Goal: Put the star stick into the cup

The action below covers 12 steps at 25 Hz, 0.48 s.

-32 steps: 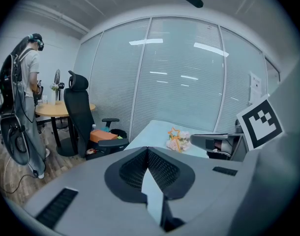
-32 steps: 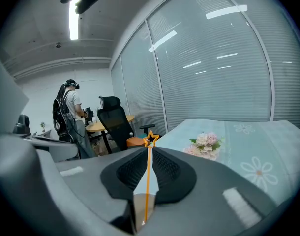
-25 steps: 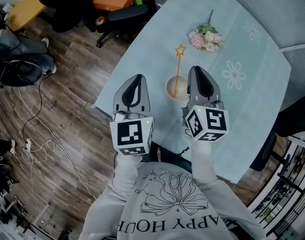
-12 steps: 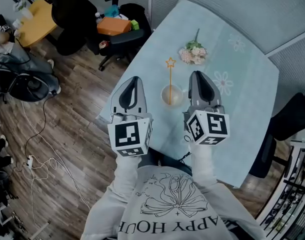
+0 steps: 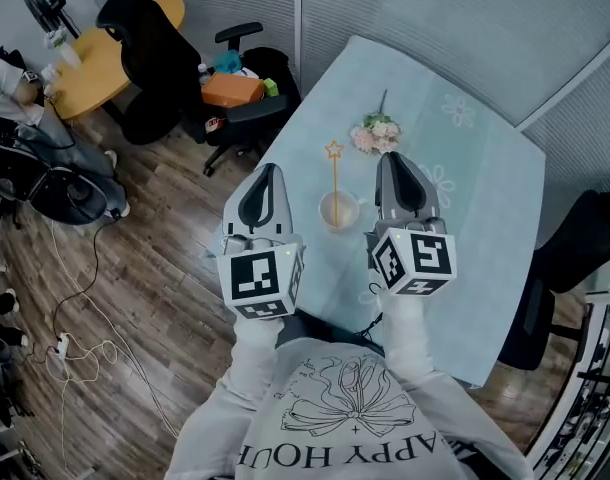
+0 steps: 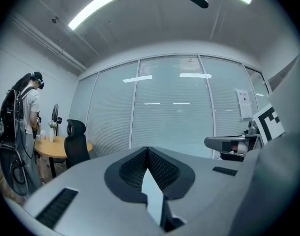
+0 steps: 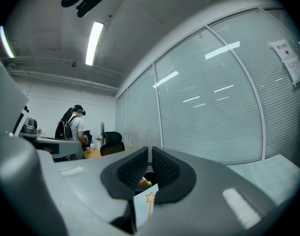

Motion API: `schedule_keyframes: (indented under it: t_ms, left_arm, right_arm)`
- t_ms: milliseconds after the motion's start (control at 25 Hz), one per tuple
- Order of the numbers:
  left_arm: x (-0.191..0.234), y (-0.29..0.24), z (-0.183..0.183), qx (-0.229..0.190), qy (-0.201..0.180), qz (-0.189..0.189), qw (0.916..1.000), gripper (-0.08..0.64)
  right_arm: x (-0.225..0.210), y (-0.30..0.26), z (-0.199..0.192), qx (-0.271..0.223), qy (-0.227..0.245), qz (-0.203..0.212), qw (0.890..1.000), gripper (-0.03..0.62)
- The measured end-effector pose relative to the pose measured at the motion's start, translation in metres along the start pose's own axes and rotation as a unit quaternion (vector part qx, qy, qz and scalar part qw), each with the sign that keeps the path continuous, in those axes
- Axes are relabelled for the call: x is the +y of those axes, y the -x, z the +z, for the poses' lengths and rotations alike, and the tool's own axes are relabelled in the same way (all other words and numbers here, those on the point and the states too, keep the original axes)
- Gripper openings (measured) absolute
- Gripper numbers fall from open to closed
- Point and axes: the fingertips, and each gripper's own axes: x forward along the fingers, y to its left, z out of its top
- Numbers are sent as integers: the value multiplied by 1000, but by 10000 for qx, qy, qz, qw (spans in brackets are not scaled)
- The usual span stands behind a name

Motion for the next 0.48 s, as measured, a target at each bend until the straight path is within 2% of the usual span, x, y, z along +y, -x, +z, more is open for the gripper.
schedule_keyframes:
  t_ms: [480]
  left_arm:
    - [-6, 11, 18, -209, -52, 49, 9998, 6]
  right_arm:
    - [2, 10, 16, -176, 26, 83, 9998, 36]
